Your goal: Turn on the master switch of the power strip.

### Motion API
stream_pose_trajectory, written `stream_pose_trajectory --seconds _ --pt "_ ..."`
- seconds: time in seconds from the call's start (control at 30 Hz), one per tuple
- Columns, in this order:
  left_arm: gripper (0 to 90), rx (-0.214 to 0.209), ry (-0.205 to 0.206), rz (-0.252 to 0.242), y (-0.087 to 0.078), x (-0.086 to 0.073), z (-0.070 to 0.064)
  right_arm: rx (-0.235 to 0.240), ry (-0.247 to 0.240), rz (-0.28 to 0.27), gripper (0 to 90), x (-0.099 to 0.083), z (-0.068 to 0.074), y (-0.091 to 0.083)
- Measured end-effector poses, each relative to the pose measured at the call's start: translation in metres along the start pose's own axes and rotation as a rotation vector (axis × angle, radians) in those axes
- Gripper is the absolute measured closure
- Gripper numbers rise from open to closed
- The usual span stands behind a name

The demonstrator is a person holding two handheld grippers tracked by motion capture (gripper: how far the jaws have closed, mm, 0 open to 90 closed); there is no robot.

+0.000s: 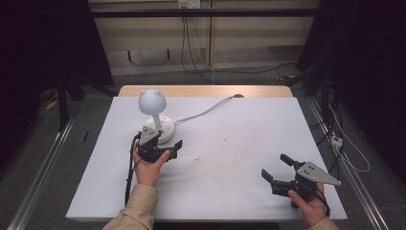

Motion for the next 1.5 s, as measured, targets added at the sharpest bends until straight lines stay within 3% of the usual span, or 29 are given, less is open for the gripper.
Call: stream_pose_trajectory --seconds 0.4,1.5 --pt "5.6 -0.03 -0.002 -0.009 -0.011 -0.001 0.002 0.002 -0.003 0.0 8.9 0.0 0.0 0.0" --pt "6.3 -0.035 0.016 -0.011 -0.044 -0.007 0.013 0.006 -0.009 0.0 9.0 0.001 0.002 0.0"
Point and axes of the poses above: each handheld gripper's, and its own axes: y roughly forward along the jaws, x roughly out of its top, z roughly to its left, the point moved 2 cm from there along y, roughly forward along the jaws, and after that the axes turned 4 degrees about -z, right-handed, at the moved point
